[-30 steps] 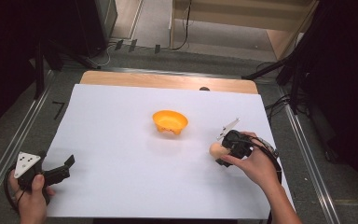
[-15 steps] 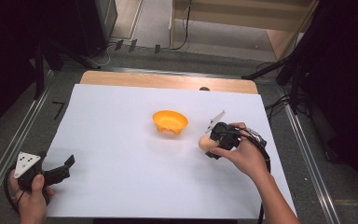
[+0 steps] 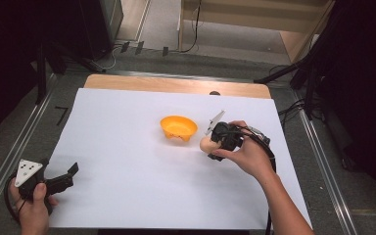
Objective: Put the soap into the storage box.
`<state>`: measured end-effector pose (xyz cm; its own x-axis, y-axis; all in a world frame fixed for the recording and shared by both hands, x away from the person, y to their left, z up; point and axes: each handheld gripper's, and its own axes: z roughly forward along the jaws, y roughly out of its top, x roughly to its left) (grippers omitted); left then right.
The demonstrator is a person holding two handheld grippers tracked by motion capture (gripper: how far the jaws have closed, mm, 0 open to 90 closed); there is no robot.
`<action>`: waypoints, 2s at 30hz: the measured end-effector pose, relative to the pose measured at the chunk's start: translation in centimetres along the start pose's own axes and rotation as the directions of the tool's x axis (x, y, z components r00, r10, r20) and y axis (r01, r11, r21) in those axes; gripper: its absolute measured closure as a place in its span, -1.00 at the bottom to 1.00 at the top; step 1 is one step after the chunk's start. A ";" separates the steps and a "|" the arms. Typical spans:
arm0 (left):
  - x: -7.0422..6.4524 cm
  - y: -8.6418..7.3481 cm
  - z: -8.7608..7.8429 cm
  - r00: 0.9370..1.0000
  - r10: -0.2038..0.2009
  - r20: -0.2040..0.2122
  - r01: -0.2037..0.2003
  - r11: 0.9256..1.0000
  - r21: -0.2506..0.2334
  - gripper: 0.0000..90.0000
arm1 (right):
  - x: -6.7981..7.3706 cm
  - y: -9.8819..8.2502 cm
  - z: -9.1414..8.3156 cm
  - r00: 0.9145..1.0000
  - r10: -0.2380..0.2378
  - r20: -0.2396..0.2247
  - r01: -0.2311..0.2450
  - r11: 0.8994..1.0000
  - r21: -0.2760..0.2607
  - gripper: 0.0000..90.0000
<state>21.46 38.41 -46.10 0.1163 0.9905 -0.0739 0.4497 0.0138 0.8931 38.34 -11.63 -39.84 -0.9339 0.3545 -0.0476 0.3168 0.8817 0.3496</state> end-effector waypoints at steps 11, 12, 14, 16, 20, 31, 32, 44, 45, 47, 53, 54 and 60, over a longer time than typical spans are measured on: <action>0.0 0.0 0.0 1.000 -0.001 0.001 0.001 1.000 0.000 -0.99 | -0.5 1.7 -0.3 0.999 -0.052 0.003 0.052 0.998 -0.021 -0.27; 0.0 0.0 0.0 1.000 -0.002 0.001 0.002 1.000 0.000 -0.99 | -0.4 1.9 -0.4 0.999 -0.045 0.004 0.045 0.999 -0.015 -0.27; 0.0 0.0 0.0 1.000 -0.003 0.001 0.003 1.000 0.000 -0.99 | -0.5 2.3 -0.3 0.999 -0.053 0.004 0.053 0.998 -0.019 -0.27; 0.0 0.0 0.0 1.000 -0.002 0.002 0.002 1.000 0.000 -0.99 | -0.6 2.6 -0.4 0.999 -0.050 0.003 0.050 0.999 -0.016 -0.27; 0.0 0.0 0.0 1.000 -0.003 0.003 0.003 1.000 -0.001 -0.99 | -0.7 3.2 -0.4 0.998 -0.067 0.002 0.067 0.998 -0.022 -0.27; 0.0 0.0 0.0 1.000 -0.001 0.003 0.001 1.000 0.000 -0.99 | -1.0 4.9 -0.5 0.997 -0.073 0.002 0.073 0.997 -0.038 -0.27; 0.0 0.0 0.0 1.000 -0.002 0.003 0.002 1.000 0.000 -0.99 | -1.1 5.1 -0.5 0.997 -0.077 0.000 0.077 0.996 -0.037 -0.27; 0.0 0.0 0.0 1.000 -0.002 0.004 0.002 1.000 0.000 -0.99 | -1.4 7.0 -0.3 0.992 -0.124 0.007 0.124 0.991 -0.048 -0.27; 0.0 0.0 0.0 1.000 -0.002 0.004 0.002 1.000 0.000 -0.99 | -1.4 7.1 -0.3 0.992 -0.126 0.007 0.127 0.991 -0.043 -0.27; 0.0 0.0 0.0 1.000 -0.002 0.005 0.002 1.000 0.000 -0.99 | -1.6 7.6 -0.2 0.989 -0.145 0.015 0.146 0.988 -0.045 -0.27; 0.0 0.0 0.0 1.000 -0.001 0.006 0.001 1.000 0.000 -0.99 | -2.0 8.6 0.2 0.989 -0.151 0.008 0.151 0.987 -0.054 -0.27; 0.0 0.0 0.0 1.000 -0.002 0.006 0.002 1.000 0.000 -0.99 | -2.1 8.7 0.3 0.989 -0.151 0.009 0.151 0.987 -0.051 -0.27; 0.0 0.0 0.0 1.000 -0.002 0.008 0.002 1.000 0.001 -0.99 | -2.3 9.5 0.8 0.985 -0.170 0.005 0.170 0.984 -0.048 -0.27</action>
<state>21.45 38.47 -46.08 0.1222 0.9894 -0.0789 0.4505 0.0155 0.8926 43.66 -3.81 -37.13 -0.9734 0.2007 -0.1109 0.1449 0.9131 0.3811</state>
